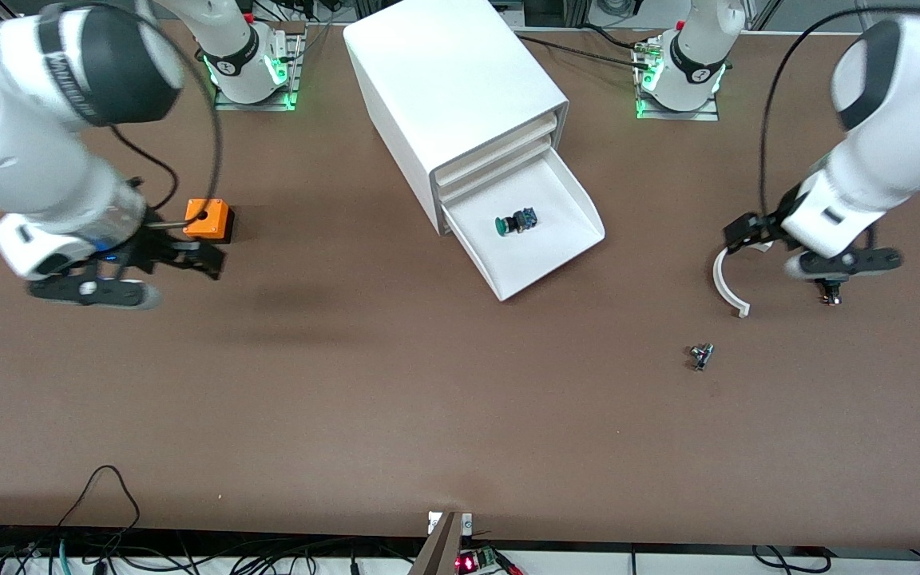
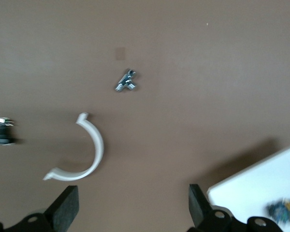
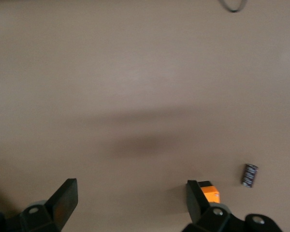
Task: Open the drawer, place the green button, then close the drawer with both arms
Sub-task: 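Withdraw the right gripper while the left gripper reaches the drawer front, then push the drawer closed into the cabinet with the left gripper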
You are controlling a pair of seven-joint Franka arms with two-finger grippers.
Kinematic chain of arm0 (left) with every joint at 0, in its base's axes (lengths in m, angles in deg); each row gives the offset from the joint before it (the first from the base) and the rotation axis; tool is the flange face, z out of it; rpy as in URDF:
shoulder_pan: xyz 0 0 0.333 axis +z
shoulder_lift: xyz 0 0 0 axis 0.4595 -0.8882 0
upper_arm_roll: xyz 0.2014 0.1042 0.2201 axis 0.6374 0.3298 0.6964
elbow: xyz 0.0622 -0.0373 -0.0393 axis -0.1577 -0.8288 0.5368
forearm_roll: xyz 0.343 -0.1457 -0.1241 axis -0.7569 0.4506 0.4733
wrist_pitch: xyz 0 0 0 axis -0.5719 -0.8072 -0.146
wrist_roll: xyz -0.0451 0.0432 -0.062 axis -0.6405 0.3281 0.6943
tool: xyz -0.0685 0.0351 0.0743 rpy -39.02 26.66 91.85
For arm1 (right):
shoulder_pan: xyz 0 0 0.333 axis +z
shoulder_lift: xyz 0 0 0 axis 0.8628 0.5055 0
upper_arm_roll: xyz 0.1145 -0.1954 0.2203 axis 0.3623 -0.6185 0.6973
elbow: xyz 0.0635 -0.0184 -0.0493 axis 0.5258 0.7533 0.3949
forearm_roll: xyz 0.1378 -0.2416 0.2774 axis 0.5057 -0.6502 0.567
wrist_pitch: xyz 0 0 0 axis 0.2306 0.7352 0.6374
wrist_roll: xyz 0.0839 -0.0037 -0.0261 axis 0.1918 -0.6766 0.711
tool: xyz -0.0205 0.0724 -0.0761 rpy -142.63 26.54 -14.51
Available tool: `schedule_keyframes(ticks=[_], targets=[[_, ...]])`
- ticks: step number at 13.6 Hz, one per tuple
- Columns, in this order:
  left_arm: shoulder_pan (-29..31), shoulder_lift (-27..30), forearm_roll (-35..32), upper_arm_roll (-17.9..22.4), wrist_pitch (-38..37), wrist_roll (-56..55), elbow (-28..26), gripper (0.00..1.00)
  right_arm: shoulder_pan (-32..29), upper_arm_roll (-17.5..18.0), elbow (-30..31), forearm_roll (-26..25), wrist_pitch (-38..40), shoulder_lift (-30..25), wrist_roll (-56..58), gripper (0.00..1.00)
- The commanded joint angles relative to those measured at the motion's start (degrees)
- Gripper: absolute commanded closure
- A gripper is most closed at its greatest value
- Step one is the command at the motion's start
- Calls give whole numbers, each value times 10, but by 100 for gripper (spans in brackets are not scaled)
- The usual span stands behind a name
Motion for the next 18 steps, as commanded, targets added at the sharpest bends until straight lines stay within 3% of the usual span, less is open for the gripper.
schedule_keyframes(ticks=[1,4,6,9,12,18], targets=[[-31,-49,11,-12,129,-108,-59,0,-53,5,21,-2,23,-26,-9,0],[-78,-115,11,-12,196,-215,-59,0,-108,1,48,-3,34,-55,36,0],[-103,-161,11,-12,253,-273,-61,0,-108,-38,114,0,29,-93,131,0],[-151,-204,11,-11,308,-343,-71,0,-110,-40,214,-2,-1,-170,138,0],[-173,-209,8,-15,306,-368,-86,0,-109,-36,245,-3,0,-200,138,0],[-178,-170,10,-117,299,-363,-162,0,-109,-32,240,-2,-3,-200,155,0]])
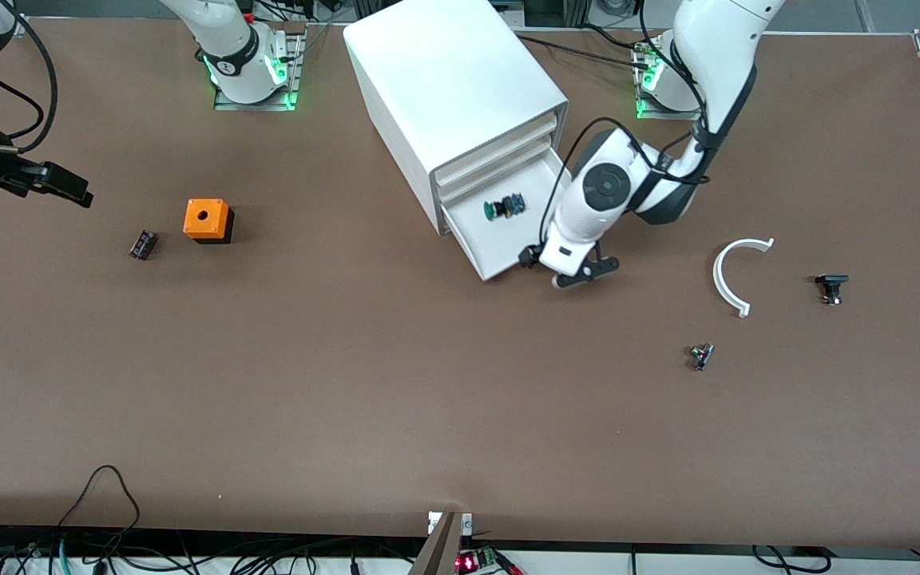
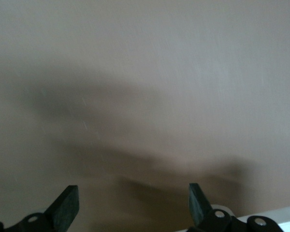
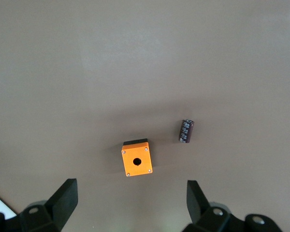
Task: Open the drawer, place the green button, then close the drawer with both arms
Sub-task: 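Push the drawer closed into the cabinet with the left gripper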
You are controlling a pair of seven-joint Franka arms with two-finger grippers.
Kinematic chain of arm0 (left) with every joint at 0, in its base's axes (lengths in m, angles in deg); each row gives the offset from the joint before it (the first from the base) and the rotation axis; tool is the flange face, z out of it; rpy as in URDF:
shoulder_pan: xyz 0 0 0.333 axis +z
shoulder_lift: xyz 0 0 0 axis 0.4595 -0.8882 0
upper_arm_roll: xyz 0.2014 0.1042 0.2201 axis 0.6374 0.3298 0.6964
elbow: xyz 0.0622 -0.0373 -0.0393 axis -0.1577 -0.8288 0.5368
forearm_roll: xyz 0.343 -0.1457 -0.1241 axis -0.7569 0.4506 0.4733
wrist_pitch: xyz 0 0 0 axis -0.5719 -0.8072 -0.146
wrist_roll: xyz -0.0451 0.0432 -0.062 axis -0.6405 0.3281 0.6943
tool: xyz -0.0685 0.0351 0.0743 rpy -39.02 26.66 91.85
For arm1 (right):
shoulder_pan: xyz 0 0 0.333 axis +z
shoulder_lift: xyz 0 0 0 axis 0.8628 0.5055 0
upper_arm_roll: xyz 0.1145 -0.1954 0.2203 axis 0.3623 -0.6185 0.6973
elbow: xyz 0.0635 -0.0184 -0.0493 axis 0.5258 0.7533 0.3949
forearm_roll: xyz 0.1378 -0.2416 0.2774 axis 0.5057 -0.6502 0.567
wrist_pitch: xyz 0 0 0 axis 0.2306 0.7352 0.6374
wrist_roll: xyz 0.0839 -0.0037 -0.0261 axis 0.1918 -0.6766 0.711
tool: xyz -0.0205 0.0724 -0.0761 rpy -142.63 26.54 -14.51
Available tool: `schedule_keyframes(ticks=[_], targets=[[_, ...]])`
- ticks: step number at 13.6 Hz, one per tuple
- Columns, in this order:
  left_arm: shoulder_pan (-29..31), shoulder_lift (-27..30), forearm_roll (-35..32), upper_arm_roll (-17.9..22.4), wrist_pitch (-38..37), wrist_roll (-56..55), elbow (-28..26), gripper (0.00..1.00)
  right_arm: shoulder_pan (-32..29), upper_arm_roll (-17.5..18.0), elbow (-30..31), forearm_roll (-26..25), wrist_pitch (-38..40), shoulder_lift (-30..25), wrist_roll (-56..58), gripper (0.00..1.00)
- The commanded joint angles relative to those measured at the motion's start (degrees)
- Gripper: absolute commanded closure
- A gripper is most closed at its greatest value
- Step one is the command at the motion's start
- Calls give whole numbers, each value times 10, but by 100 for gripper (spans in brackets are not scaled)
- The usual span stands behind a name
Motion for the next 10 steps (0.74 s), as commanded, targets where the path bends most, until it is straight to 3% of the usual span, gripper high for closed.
schedule_keyframes(ticks=[1,6,10], targets=[[-2,35,9,-39,-4,0,-50,0,-1,3,10,-2,-11,-9,16,0],[-3,40,9,-102,-25,3,-62,0,-1,2,10,-4,-16,-10,32,0],[11,61,10,-102,-24,3,-57,0,-1,0,-6,-3,-15,-9,32,0]])
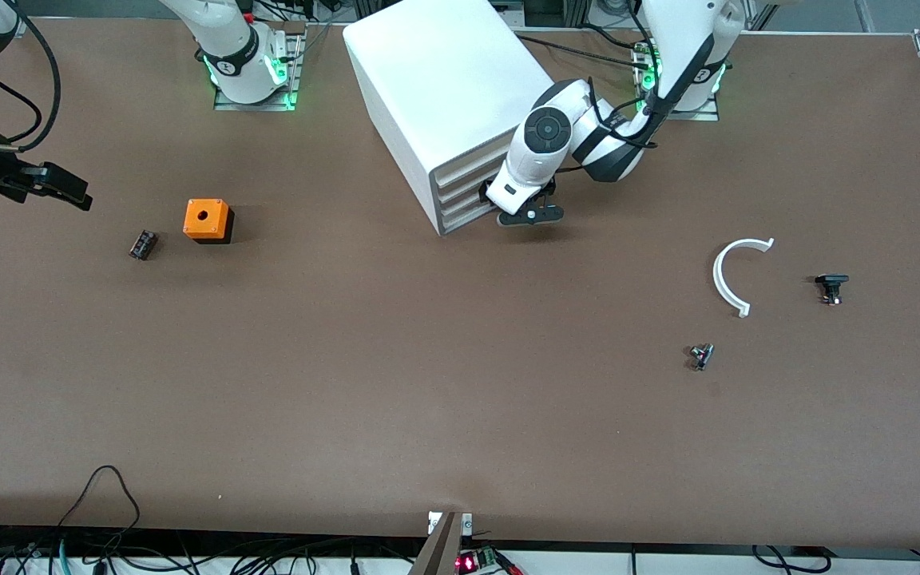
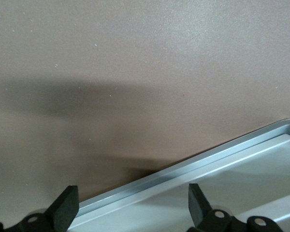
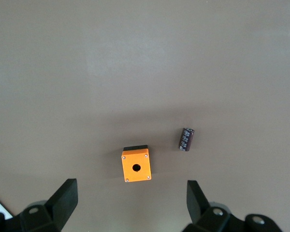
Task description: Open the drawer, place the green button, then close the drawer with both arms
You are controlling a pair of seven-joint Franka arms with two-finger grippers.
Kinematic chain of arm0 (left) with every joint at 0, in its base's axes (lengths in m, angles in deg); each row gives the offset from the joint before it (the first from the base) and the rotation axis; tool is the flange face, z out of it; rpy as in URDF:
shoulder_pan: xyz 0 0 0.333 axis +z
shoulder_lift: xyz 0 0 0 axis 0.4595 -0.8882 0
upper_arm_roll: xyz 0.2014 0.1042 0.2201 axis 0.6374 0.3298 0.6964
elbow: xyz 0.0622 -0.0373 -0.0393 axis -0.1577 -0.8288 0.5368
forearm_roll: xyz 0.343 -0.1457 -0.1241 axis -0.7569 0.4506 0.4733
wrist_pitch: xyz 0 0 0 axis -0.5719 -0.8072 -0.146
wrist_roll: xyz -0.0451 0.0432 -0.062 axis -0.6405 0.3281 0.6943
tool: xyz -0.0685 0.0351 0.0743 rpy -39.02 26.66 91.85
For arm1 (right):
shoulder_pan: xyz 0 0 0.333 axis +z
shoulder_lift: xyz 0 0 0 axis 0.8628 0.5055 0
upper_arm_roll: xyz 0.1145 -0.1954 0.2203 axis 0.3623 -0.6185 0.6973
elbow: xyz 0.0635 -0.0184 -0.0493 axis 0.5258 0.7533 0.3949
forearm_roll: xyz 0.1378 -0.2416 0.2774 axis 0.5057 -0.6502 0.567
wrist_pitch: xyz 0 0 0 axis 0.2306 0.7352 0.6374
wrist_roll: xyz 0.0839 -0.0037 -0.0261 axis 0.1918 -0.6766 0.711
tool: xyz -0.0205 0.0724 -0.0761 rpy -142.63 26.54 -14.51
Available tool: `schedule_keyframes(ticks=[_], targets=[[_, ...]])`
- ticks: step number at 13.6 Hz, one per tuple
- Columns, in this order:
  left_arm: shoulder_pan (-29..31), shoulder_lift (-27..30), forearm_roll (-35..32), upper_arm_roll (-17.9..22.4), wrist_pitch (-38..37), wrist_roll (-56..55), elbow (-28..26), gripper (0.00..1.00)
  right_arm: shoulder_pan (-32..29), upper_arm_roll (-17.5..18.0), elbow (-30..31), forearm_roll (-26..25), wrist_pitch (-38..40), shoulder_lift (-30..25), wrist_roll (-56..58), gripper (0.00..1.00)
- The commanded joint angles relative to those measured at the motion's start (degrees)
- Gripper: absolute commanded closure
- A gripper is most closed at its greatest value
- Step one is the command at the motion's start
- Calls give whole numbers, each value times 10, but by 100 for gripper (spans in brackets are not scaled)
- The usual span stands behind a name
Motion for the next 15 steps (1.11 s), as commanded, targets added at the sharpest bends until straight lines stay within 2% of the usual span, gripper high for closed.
schedule_keyframes(ticks=[1,3,7,8,11,12,15], targets=[[50,66,9,4,-9,4,-8,0,-1,-1,-4,-3,-1,-8,11,0],[132,127,9,4,-9,3,-3,0,-1,0,-5,-3,0,-7,11,0],[228,207,6,15,-30,51,21,0,-1,0,-10,-1,3,-7,11,0],[230,228,5,42,-61,86,37,0,-1,0,-15,-1,5,-6,11,0],[231,256,6,110,-238,253,141,0,-1,0,-17,-1,5,-5,11,0],[231,272,6,150,-305,341,179,0,0,0,-17,-1,3,-1,10,0],[231,287,5,199,-374,467,223,0,0,0,-18,-1,3,1,10,0]])
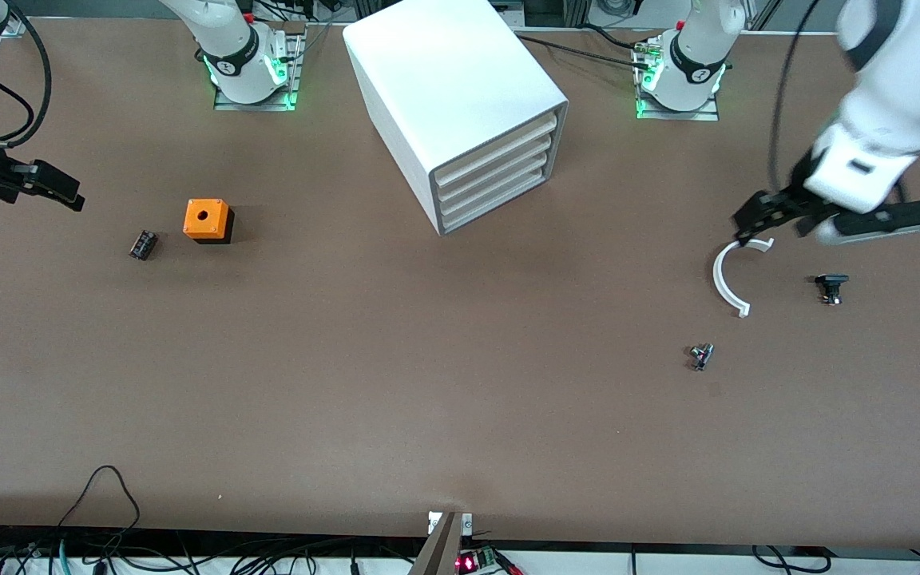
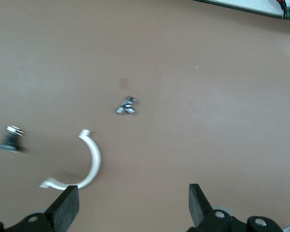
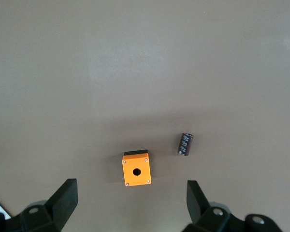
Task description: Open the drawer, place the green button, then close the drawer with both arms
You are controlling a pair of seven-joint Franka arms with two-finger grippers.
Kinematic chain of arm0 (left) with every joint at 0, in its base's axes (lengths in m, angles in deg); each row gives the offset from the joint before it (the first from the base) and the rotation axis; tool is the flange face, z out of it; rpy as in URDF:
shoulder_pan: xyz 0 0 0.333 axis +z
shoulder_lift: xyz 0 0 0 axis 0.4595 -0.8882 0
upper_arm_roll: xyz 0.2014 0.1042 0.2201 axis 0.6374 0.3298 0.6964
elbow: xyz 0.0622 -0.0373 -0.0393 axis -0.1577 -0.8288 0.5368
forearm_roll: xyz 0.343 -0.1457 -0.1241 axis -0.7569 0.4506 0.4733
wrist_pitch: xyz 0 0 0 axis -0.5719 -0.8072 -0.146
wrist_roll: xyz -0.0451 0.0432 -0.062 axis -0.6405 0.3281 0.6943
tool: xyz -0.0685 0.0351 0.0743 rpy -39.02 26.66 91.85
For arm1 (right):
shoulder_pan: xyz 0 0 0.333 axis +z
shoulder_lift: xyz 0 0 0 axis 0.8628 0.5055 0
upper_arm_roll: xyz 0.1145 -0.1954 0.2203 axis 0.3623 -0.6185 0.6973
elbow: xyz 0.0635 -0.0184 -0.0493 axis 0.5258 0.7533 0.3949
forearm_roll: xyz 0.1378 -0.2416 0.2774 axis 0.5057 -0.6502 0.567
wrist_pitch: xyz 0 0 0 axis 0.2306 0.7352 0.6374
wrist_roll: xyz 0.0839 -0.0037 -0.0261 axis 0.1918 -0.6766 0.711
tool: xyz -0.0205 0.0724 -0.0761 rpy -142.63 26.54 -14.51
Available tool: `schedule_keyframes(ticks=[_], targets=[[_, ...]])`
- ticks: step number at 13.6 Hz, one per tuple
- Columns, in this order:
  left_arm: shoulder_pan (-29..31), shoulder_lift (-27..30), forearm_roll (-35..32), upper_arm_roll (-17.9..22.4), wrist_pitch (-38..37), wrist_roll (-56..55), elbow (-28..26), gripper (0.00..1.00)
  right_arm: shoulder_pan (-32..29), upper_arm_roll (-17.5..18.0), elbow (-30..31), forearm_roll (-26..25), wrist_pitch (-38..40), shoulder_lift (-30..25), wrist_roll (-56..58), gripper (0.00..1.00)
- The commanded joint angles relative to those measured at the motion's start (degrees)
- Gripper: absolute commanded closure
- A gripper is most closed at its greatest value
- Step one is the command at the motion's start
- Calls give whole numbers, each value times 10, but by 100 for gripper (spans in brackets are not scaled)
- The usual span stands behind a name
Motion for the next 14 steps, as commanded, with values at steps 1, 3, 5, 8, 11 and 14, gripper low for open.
schedule_keyframes(ticks=[1,3,5,8,11,14], targets=[[-2,3,4,26,-61,78,42,0,0,0,-6,-1,3,0,10,0],[-3,4,3,30,-91,78,59,0,0,0,-9,-1,3,1,10,0],[-3,2,3,30,-89,79,66,0,-1,-2,-10,0,3,0,9,0],[-2,-1,3,34,-88,81,66,0,-1,-3,-16,1,5,1,9,0],[-3,0,3,35,-89,80,67,0,-1,-2,-17,1,3,1,9,0],[-2,-1,-5,37,-93,79,67,0,-2,-4,-17,2,6,-1,21,0]])
